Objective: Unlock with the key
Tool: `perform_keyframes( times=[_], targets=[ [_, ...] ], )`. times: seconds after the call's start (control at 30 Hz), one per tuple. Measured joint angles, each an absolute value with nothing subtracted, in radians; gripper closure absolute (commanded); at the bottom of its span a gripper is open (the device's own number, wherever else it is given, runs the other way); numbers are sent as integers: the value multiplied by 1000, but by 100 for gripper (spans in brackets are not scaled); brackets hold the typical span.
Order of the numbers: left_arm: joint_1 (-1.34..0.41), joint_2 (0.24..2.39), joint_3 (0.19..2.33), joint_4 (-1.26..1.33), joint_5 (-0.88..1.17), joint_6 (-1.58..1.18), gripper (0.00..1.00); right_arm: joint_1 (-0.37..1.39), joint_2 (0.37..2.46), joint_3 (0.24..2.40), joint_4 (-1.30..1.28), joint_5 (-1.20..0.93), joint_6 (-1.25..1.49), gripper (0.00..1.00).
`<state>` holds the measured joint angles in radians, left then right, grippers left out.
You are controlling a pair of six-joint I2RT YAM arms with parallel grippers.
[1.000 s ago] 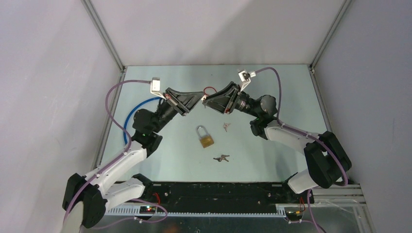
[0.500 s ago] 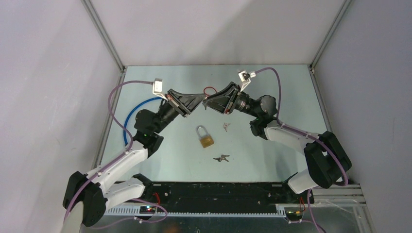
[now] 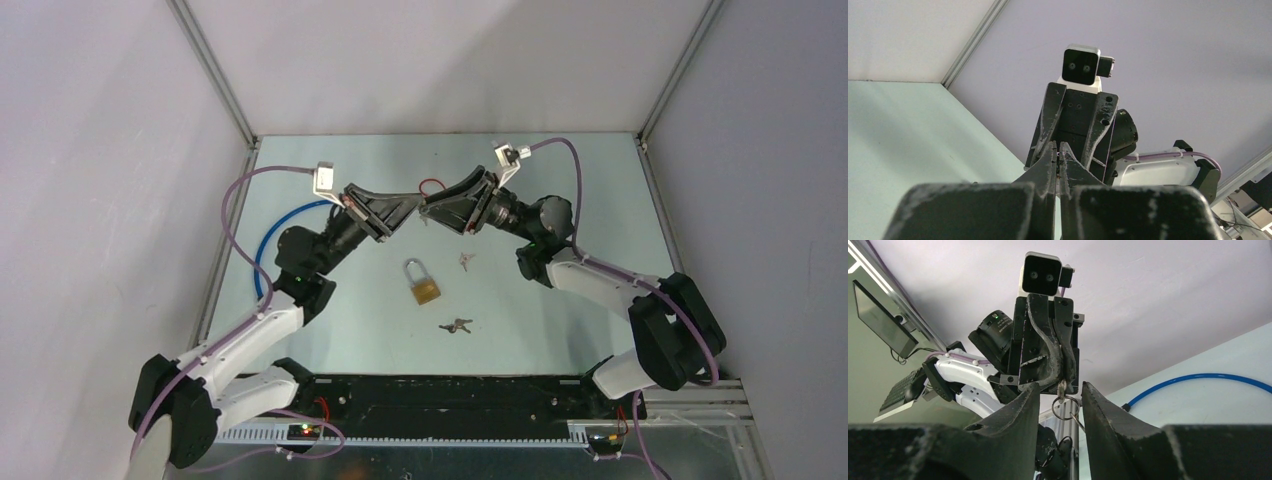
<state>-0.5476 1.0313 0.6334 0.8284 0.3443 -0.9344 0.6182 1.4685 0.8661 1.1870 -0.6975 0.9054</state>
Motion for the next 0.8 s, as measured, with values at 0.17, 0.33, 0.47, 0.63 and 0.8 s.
perform_keyframes(
  times=[0.17,0.33,0.47,0.63,0.8],
  targets=[
    [-548,1019,633,829,345,-934,100,616,1465,866,1187,-698,905,68],
    [-548,1018,633,829,353,-934,100,616,1459,866,1183,-698,905,76],
    [-548,1023,633,834,371,-935,100,616,1450,866,1177,-699,902,80],
    [-548,1033,634,852,379,-936,100,616,1447,866,1169,-700,892,90],
    [-546,1036,634,852,379,-935,97,616,1442,866,1149,-705,878,100]
  ],
)
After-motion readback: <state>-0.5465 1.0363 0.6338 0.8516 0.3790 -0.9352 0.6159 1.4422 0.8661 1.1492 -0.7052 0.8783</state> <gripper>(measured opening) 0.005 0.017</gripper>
